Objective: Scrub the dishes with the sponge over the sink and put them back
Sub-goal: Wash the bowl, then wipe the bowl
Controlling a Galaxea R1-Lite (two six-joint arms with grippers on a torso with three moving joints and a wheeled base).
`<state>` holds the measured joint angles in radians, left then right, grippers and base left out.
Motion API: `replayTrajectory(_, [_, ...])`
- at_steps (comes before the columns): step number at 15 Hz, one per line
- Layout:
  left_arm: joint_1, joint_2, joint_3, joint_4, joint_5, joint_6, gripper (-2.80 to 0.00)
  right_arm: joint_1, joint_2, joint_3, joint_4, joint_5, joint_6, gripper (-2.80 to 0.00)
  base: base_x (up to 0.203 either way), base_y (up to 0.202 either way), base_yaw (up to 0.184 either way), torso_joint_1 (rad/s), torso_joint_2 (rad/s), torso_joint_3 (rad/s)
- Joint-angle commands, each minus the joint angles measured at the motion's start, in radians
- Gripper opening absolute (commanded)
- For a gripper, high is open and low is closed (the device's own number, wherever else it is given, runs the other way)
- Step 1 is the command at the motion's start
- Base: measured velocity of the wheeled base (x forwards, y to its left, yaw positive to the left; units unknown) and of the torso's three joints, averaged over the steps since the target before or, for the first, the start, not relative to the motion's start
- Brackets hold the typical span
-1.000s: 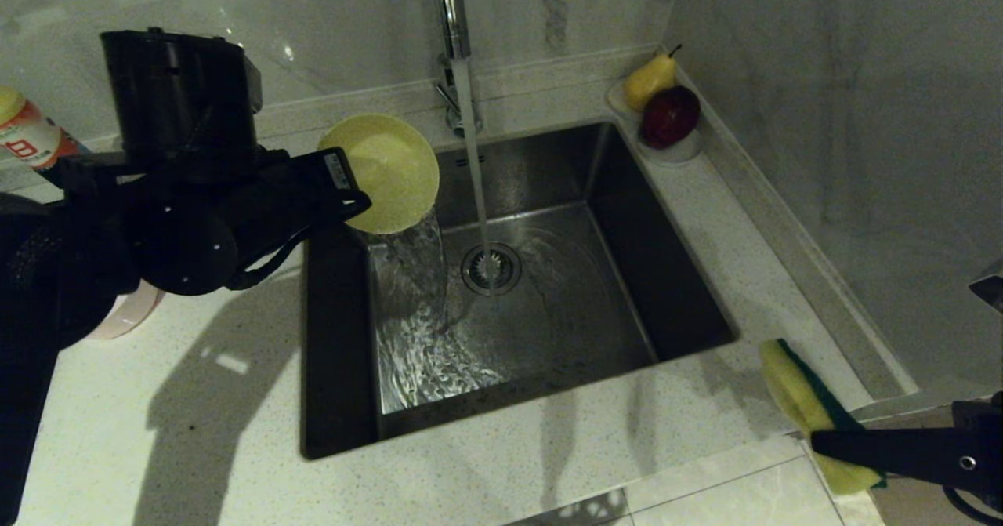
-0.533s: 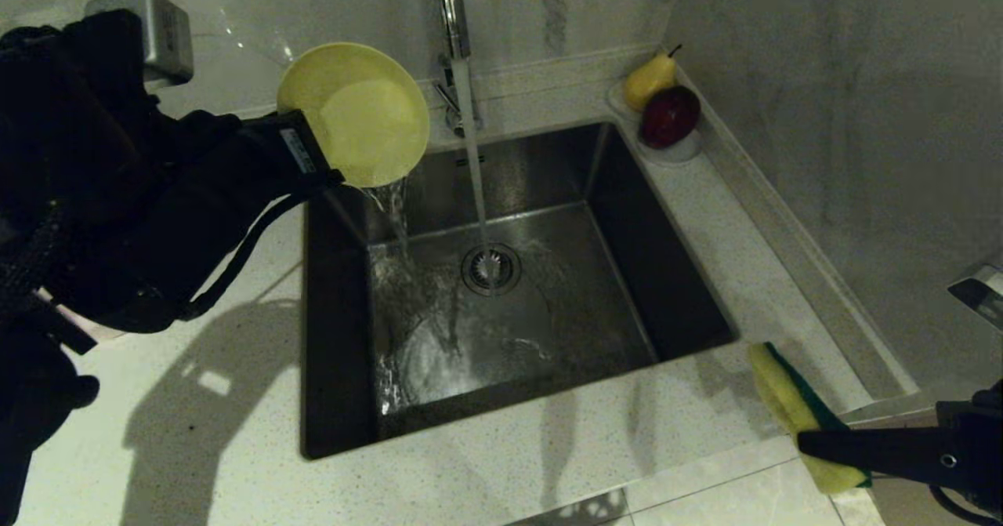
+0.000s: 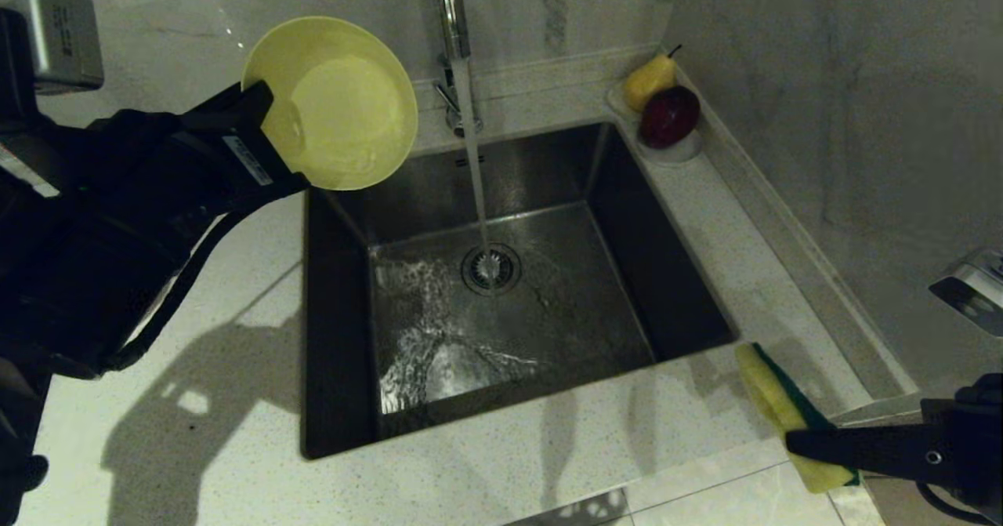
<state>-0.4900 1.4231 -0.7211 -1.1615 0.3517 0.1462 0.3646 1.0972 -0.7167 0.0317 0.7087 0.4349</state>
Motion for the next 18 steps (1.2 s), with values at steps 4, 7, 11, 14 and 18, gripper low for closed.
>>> replayTrajectory(4, [0.002, -0.06, -0.085, 0.418, -0.009, -0.201, -2.8, 0.044, 0.007, -0.099, 0.001, 0.006, 0.004, -2.8, 0.0, 0.0, 0.0, 0.0, 0.0, 0.0])
replayTrajectory(7, [0.001, -0.11, -0.163, 0.77, -0.087, -0.383, -2.8, 0.094, 0.028, -0.155, 0.001, 0.006, 0.004, -2.8, 0.0, 0.0, 0.0, 0.0, 0.0, 0.0])
replayTrajectory(11, [0.001, -0.147, -0.224, 1.081, -0.217, -0.464, -2.8, 0.162, 0.089, -0.221, 0.0, 0.0, 0.005, -2.8, 0.0, 0.0, 0.0, 0.0, 0.0, 0.0])
replayTrajectory(14, [-0.004, -0.147, -0.193, 1.089, -0.233, -0.466, -2.8, 0.208, 0.146, -0.279, 0.006, -0.003, 0.006, -2.8, 0.0, 0.0, 0.0, 0.0, 0.0, 0.0])
replayTrajectory(18, [-0.016, -0.15, -0.154, 1.116, -0.234, -0.465, -2.8, 0.233, 0.199, -0.314, 0.007, -0.005, 0.007, -2.8, 0.0, 0.0, 0.0, 0.0, 0.0, 0.0])
